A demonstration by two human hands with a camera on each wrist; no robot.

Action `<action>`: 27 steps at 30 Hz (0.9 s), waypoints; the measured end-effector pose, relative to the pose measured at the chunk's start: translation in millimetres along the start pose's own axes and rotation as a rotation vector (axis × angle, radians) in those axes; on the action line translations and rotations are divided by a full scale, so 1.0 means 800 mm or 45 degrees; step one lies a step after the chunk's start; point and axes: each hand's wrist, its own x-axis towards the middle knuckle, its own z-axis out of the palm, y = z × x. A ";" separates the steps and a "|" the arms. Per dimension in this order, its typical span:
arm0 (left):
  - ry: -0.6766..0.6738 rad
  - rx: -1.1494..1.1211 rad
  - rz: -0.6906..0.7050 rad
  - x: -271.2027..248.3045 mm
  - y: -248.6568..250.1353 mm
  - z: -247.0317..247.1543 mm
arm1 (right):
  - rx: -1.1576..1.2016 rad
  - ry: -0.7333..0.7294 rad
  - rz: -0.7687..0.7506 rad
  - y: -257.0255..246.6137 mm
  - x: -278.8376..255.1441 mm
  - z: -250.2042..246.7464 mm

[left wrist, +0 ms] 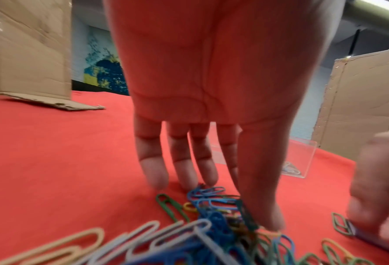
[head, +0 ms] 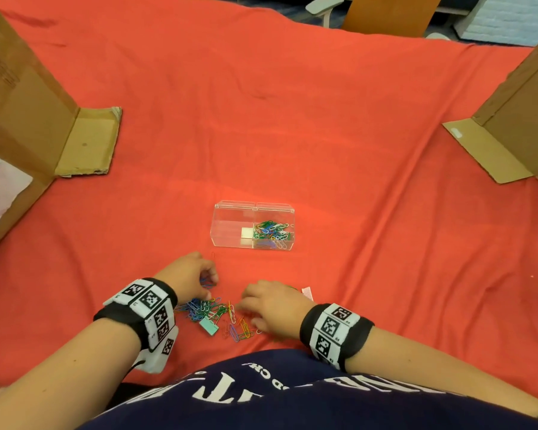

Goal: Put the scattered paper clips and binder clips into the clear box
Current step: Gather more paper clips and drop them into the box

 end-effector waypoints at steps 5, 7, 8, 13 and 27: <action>-0.053 -0.050 -0.046 -0.014 0.002 0.012 | -0.258 -0.146 -0.135 -0.012 0.001 0.011; -0.035 -0.072 -0.048 -0.016 0.006 0.015 | -0.233 -0.113 -0.098 -0.014 0.000 0.009; -0.022 -0.084 -0.050 -0.016 0.007 0.018 | -0.208 -0.083 -0.086 -0.014 -0.001 0.008; -0.006 -0.199 -0.034 -0.013 0.015 0.021 | -0.170 -0.045 -0.041 -0.009 -0.011 0.009; 0.181 -0.441 0.146 0.009 0.063 -0.021 | 0.322 0.401 0.429 0.038 -0.030 -0.053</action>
